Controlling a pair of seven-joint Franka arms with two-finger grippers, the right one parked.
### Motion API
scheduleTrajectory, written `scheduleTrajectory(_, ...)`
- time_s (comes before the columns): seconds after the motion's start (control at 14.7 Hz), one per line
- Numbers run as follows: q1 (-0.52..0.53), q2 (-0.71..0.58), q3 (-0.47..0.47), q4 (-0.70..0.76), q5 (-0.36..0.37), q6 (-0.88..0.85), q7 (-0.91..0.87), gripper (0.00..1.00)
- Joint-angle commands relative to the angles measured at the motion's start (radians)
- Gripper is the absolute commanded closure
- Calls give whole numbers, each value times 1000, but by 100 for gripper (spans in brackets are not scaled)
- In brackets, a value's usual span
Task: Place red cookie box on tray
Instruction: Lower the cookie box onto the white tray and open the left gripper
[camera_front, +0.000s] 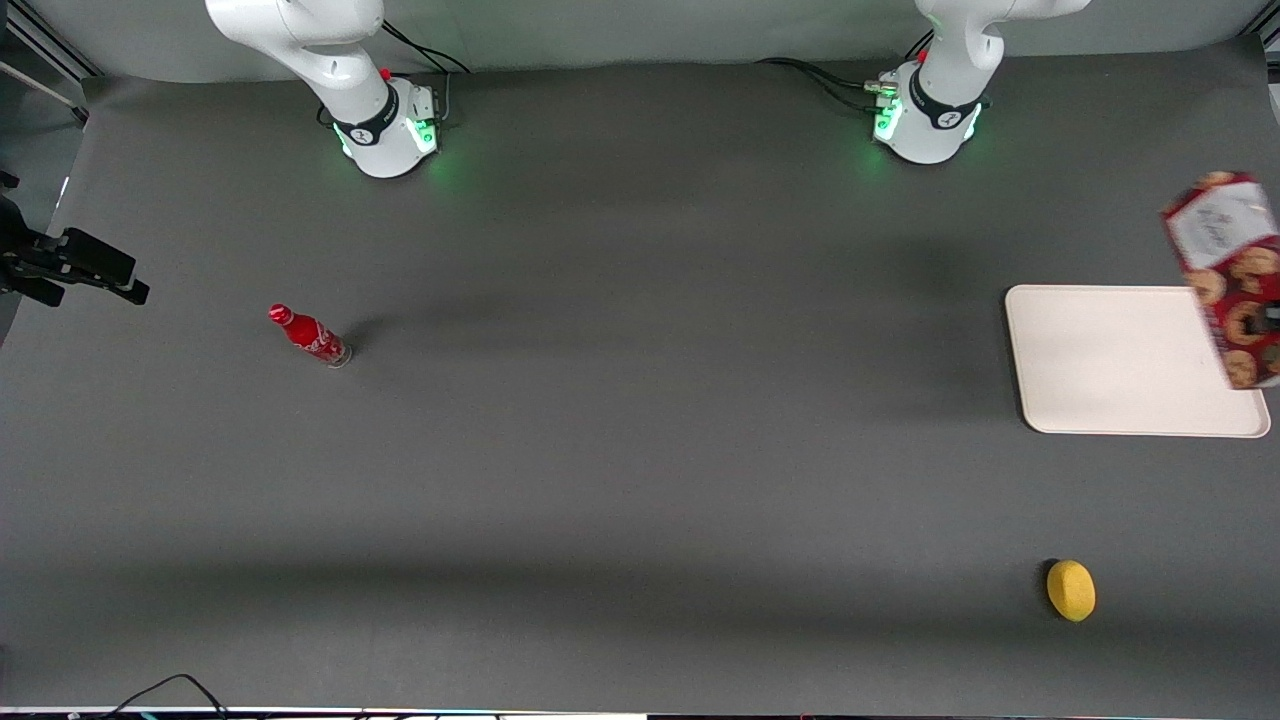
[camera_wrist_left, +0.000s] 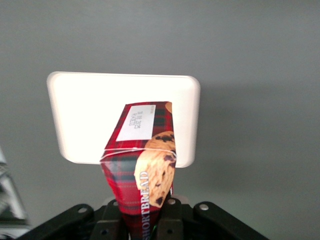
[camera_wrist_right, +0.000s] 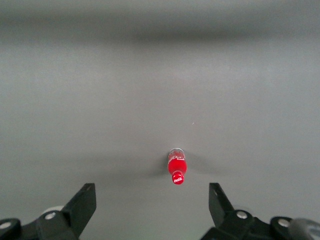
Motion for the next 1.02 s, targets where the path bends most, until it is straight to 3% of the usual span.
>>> scheduleTrajectory(0.0,15,281,176,200,-1,98,344,100)
scheduleTrajectory(0.2,93,393,194,184,-34,295,467,100)
scheduleTrajectory(0.48,144,432,207,-17,-107,526,536,100)
scheduleTrajectory(0.82,171,442,208,-194,-293,675,527,100)
scheduleTrajectory(0.89,175,442,210,-195,-313,676,527,60)
scheduleTrajectory(0.95,173,447,208,-195,-316,678,533,1)
